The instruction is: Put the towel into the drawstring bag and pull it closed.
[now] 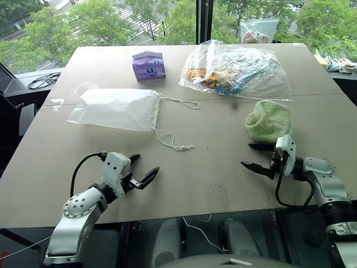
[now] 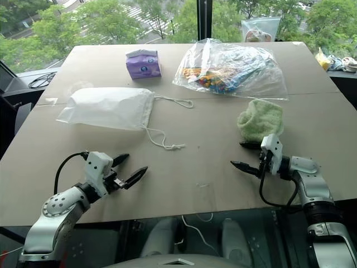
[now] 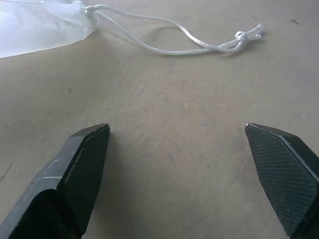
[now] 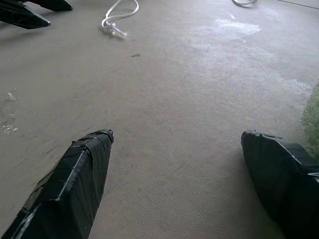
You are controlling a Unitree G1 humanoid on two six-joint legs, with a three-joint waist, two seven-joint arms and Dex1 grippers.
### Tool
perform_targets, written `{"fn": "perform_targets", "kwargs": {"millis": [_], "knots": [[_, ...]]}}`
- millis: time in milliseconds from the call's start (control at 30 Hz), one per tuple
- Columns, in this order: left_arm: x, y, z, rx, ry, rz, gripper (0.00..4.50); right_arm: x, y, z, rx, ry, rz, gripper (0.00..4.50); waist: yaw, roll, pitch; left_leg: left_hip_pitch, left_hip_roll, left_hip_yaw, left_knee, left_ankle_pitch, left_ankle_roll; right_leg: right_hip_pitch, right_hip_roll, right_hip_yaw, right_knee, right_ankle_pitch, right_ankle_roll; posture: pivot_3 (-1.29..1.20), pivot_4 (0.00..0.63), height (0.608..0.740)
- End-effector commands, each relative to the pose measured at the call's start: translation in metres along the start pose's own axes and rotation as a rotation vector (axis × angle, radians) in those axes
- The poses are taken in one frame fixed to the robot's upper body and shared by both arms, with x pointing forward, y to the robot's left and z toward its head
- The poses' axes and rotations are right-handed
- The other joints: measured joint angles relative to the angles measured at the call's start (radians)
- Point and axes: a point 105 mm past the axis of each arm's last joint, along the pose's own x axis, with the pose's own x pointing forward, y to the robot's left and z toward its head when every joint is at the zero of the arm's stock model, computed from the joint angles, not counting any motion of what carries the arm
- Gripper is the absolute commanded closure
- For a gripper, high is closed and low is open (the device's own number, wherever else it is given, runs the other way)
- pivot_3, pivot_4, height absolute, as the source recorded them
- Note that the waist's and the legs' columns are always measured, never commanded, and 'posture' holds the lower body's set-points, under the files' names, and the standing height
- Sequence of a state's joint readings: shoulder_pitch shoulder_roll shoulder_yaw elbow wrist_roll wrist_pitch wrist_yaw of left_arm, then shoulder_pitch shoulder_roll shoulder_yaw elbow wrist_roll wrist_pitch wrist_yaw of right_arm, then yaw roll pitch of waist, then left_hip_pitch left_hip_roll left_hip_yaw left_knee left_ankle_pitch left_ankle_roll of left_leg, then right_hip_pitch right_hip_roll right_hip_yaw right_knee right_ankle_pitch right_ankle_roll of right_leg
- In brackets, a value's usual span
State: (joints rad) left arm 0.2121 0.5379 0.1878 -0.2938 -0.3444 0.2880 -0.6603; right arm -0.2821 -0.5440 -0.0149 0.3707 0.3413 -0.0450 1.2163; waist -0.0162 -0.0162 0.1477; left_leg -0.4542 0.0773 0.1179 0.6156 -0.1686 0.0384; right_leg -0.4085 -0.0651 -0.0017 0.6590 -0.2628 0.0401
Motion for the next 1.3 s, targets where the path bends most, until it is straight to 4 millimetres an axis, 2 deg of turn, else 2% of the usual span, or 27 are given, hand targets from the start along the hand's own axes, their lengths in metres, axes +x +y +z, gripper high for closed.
{"fn": "perform_targets", "kwargs": {"millis": [33,533,633,733,800,1000,1133,1300], "knots": [[-0.002,0.002,0.001,0.003,-0.004,-0.003,0.0,-0.001,-0.001,0.01,-0.035,-0.039,-0.003,0.11,0.0,0.0,0.0,0.0,0.0,0.0,0.0,0.0,0.0,0.0,0.0,0.0,0.0,0.0,0.0,0.0,0.15,0.74],[0.006,0.0,0.01,-0.022,-0.045,-0.042,0.0,-0.002,0.005,0.012,-0.032,-0.065,-0.032,0.11,0.001,0.0,0.0,0.0,0.0,0.0,0.0,0.0,0.0,0.0,0.0,0.0,0.0,0.0,0.0,0.0,0.15,0.74],[0.008,0.003,0.02,-0.031,-0.097,-0.035,0.0,-0.002,0.005,0.014,-0.032,-0.07,-0.033,0.11,0.001,0.0,0.0,0.0,0.0,0.0,0.0,0.0,0.0,0.0,0.0,0.0,0.0,0.0,0.0,0.0,0.15,0.74],[0.012,0.009,0.045,-0.067,-0.207,-0.015,0.0,0.0,0.005,0.022,-0.036,-0.1,-0.034,0.11,0.003,0.0,0.0,0.0,0.0,0.0,0.0,0.0,0.0,0.0,0.0,-0.001,0.0,0.0,0.0,0.0,0.15,0.74],[0.018,0.011,0.061,-0.061,-0.27,0.005,0.0,0.003,0.004,0.033,-0.036,-0.146,-0.038,0.11,0.005,0.0,0.0,0.0,0.0,0.0,0.0,0.0,0.0,0.0,0.0,-0.001,0.001,0.0,0.0,0.0,0.15,0.74],[0.045,0.034,0.08,-0.03,-0.288,0.191,0.0,0.009,0.0,0.065,-0.053,-0.244,-0.046,0.11,0.004,0.0,0.0,0.001,-0.002,0.0,0.004,0.003,0.004,0.003,0.008,0.0,0.002,0.0,0.001,0.0,0.15,0.74],[0.07,0.038,0.1,0.09,-0.317,0.354,0.0,0.016,0.0,0.074,-0.071,-0.254,-0.03,0.11,0.012,-0.001,0.001,0.001,-0.002,-0.001,0.006,0.003,0.005,0.005,0.012,0.0,0.002,0.002,0.004,0.0,0.15,0.74],[0.097,0.037,0.105,0.195,-0.265,0.491,0.0,0.023,0.005,0.081,-0.075,-0.268,-0.006,0.11,0.013,-0.001,0.001,0.001,-0.002,-0.002,0.008,0.003,0.005,0.006,0.013,0.0,0.002,0.002,0.005,0.0,0.15,0.74]]}}
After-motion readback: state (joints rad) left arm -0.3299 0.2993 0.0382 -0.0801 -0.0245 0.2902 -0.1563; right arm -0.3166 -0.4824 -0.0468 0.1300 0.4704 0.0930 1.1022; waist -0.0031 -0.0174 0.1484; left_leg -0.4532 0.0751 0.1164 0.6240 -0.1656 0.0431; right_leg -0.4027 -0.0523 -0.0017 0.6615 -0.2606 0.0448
